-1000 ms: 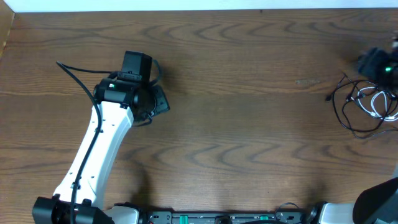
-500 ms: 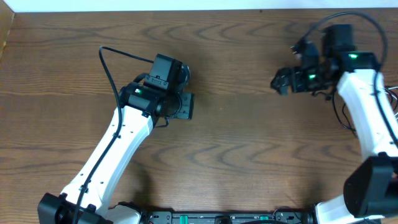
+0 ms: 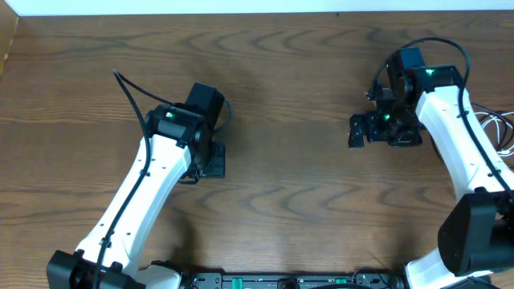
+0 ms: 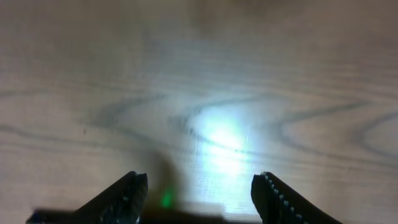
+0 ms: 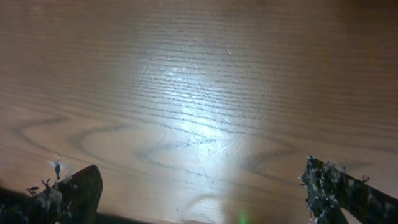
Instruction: Untangle cables
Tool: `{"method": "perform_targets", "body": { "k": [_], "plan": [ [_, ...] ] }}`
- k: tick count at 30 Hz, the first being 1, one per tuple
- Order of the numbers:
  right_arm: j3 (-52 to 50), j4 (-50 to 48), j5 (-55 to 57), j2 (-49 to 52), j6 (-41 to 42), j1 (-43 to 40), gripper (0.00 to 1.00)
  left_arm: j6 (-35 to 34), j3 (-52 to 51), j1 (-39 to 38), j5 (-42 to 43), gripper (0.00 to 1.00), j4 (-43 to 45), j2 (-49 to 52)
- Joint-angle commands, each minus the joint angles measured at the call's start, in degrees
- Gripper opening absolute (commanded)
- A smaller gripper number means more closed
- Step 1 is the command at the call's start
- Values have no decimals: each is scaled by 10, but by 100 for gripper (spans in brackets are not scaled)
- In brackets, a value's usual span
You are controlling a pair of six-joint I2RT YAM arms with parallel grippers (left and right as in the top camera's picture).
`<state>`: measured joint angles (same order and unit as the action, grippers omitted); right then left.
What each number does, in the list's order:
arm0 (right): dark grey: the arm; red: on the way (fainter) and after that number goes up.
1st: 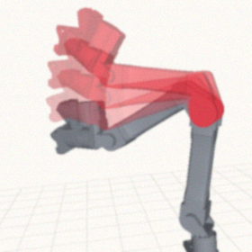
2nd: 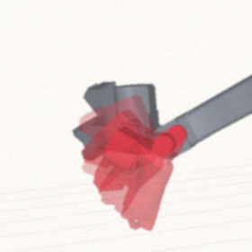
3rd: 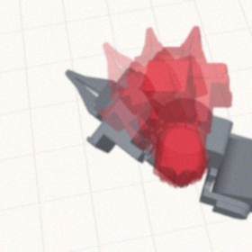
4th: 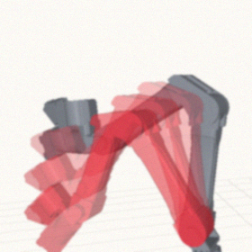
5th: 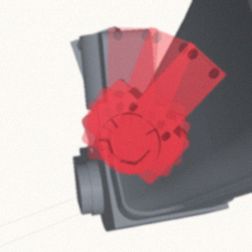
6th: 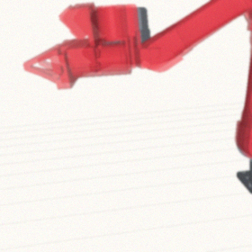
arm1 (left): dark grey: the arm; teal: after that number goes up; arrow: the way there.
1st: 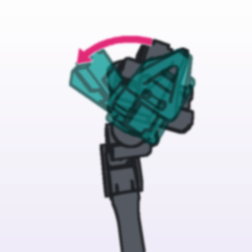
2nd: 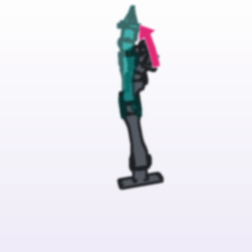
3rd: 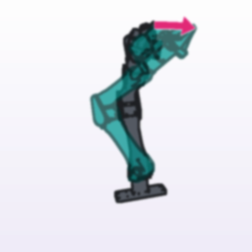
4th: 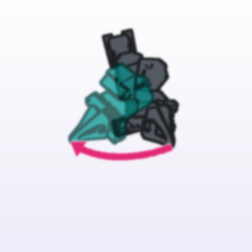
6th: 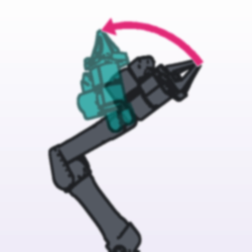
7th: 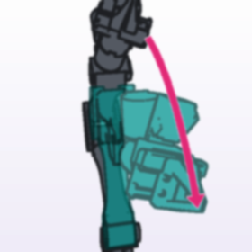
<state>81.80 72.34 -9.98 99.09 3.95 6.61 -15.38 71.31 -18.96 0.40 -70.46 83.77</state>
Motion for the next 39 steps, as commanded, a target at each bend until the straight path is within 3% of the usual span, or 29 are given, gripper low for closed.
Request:
{"method": "perform_targets", "body": {
  "k": [1, 8, 16, 18, 21, 28, 39],
  "plan": [
    [-33, -9, 9, -50, 18, 2, 99, -14, 4, 1, -11, 59, -7, -18],
    [-186, -123, 9, -239, 11, 2, 99, -14, -54, 1, -11, 60, 49, -128],
    [-327, -222, 17, -506, 11, 2, 99, -15, -172, 1, -46, 70, 144, -368],
    [-344, -225, 35, -559, 12, 2, 99, -15, -193, 1, -50, 97, 151, -423],
    [-357, -223, 68, -623, 12, 2, 99, -15, -210, 1, -50, 97, 148, -502],
    [-357, -194, 70, -674, 12, 2, 99, -15, -211, 1, -49, 98, 139, -588],
    [-357, -109, 70, -673, 12, 2, 99, -15, -211, 1, -50, 98, 139, -591]
  ]
}}
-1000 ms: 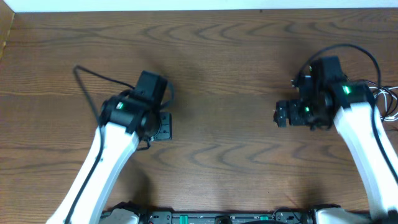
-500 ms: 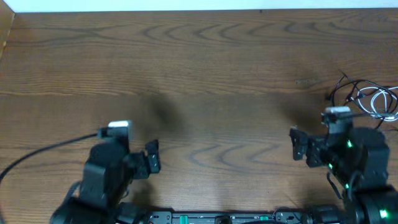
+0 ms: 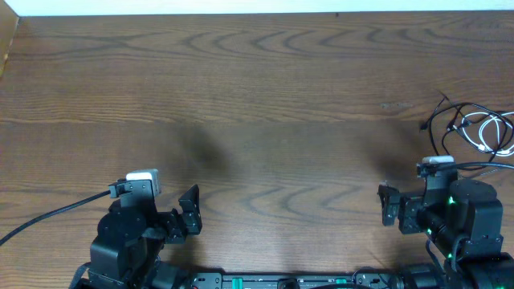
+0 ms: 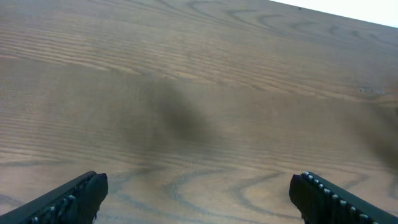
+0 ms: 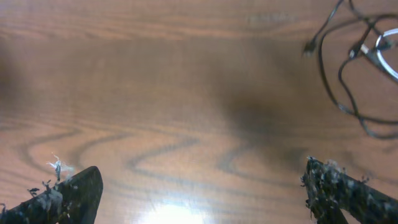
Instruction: Untangle cables
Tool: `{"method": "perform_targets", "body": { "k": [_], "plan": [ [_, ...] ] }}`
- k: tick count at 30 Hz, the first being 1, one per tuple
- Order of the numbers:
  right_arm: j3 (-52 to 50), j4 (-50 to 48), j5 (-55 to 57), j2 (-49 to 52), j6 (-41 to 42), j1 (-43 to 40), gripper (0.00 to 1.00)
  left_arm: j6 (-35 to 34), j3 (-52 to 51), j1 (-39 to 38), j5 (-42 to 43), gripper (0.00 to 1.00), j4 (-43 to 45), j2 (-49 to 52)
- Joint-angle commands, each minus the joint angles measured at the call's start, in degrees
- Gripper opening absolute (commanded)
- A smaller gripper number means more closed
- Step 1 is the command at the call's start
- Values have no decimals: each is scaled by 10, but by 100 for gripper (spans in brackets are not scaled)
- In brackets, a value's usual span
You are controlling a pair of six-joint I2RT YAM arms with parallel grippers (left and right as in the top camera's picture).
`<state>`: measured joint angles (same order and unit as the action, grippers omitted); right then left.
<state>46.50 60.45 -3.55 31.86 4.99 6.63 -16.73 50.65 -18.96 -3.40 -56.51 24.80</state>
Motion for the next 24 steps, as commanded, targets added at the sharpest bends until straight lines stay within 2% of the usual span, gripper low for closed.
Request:
{"method": "perform_targets", "body": {
  "k": [1, 16, 24],
  "plan": [
    [-4, 17, 6, 0, 1, 2, 99, -1, -4, 1, -11, 98, 0, -1],
    [-4, 58, 6, -1, 1, 2, 99, -1, -4, 1, -12, 98, 0, -1],
    [-6, -1, 6, -60, -16, 2, 99, -1, -4, 1, -12, 98, 0, -1]
  ]
}}
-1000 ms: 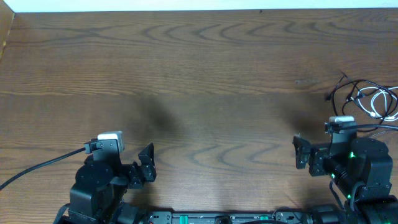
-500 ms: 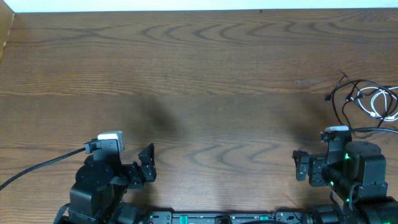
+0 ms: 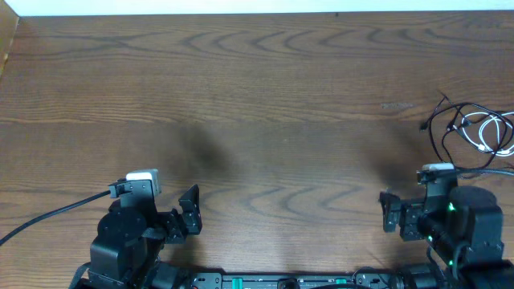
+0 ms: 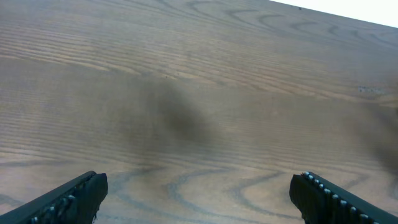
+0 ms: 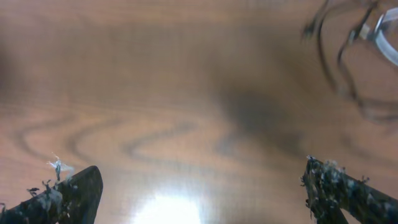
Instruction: Untangle cables
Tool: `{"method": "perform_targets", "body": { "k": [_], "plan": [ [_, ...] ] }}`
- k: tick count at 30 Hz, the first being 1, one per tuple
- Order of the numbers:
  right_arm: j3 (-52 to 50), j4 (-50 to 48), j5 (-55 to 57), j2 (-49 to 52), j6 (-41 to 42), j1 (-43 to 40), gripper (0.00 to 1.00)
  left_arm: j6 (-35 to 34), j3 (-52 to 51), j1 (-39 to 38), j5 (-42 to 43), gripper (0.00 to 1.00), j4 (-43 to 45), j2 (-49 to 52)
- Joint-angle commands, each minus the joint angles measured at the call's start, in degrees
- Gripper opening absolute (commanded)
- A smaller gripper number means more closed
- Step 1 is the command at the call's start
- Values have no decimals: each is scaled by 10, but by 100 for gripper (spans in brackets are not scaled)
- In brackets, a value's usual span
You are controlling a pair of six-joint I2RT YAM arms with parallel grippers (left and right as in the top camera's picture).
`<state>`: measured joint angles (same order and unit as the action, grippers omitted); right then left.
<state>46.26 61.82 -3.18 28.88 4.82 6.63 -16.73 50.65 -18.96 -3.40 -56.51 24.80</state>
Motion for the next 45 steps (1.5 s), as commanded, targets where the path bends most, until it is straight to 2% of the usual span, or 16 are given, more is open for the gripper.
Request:
{"method": "perform_targets", "body": {
  "k": [1, 5, 11, 19, 39, 45],
  "plan": [
    [-7, -29, 2, -44, -26, 2, 99, -1, -4, 1, -12, 98, 0, -1],
    [-39, -96, -5, -111, -64, -7, 99, -1, -4, 1, -11, 98, 0, -1],
    [-126, -190, -15, -204, -69, -21, 99, -1, -4, 1, -12, 98, 0, -1],
    [-237, -337, -52, -282, -97, -21, 99, -1, -4, 1, -12, 98, 0, -1],
    [-455, -745, -51, -286, -97, -59, 99, -1, -4, 1, -11, 98, 0, -1],
    [-460, -733, -44, -286, -97, -62, 99, -1, -4, 1, -12, 98, 0, -1]
  ]
}}
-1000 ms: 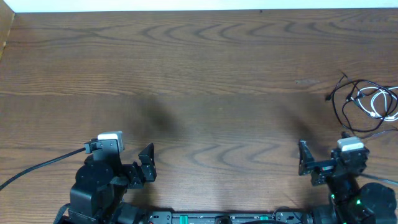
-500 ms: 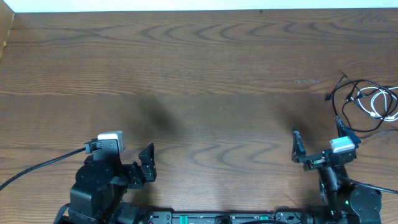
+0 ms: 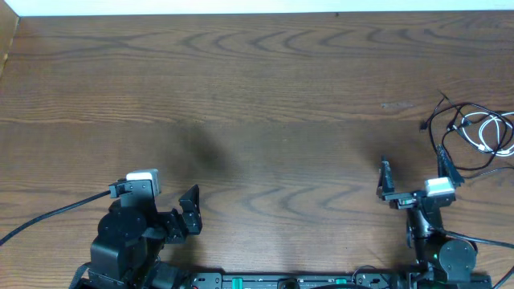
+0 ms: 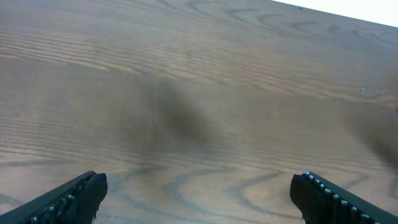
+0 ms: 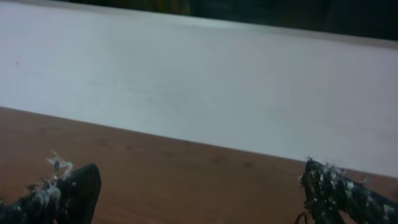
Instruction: Untangle cables
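Observation:
A tangle of thin black cables [image 3: 450,132] with a white cable [image 3: 491,132] looped in it lies at the table's right edge, held by nothing. My right gripper [image 3: 414,178] is at the front right, just short of the tangle, open and empty. Its wrist view looks level across the wood to a pale wall, with the right gripper [image 5: 199,193] holding nothing. My left gripper [image 3: 186,213] is folded back at the front left. In its wrist view the left gripper [image 4: 199,199] is wide open over bare wood.
The brown wooden table [image 3: 265,88] fills the overhead view. A black lead [image 3: 48,217] runs off the left arm's base toward the left edge. A pale wall [image 5: 199,81] stands beyond the table's far edge.
The right wrist has tipped up: its camera looked down at the wood and the cables, and now looks level at the far wall. The left arm is where it was.
Both arms were first stretched over the middle of the table, grippers open close above the wood. Later both were folded back at the front edge, with the cable tangle lying uncovered at the right. The right wrist then shifted slightly and now points level.

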Tool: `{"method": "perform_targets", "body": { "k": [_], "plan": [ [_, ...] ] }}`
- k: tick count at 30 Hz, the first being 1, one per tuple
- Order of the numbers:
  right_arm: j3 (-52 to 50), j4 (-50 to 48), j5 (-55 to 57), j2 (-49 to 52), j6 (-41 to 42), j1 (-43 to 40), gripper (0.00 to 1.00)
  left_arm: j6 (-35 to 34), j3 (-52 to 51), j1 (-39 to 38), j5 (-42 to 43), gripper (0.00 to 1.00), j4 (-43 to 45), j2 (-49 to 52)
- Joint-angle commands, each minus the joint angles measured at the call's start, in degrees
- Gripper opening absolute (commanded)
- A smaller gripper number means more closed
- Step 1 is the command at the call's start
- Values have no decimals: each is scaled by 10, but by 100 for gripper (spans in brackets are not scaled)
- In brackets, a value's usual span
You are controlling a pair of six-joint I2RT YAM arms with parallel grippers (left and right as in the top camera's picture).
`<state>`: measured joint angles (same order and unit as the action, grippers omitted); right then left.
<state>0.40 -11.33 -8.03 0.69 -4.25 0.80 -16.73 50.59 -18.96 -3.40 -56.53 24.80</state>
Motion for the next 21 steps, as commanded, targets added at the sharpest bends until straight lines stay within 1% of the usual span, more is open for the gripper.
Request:
{"method": "perform_targets", "body": {
  "k": [1, 4, 6, 11, 21],
  "plan": [
    [-1, -5, 7, -4, -8, -4, 99, -1, -3, 1, -11, 98, 0, -1],
    [-1, 1, 21, -4, -8, -4, 99, -1, -3, 1, -11, 98, 0, -1],
    [-1, 24, 26, -4, -8, -4, 99, -1, -3, 1, -12, 98, 0, -1],
    [-1, 160, 34, -4, -6, -4, 99, -1, -3, 1, -12, 98, 0, -1],
    [-1, 153, 34, -4, -5, -4, 99, -1, -3, 1, -11, 98, 0, -1]
  ]
}}
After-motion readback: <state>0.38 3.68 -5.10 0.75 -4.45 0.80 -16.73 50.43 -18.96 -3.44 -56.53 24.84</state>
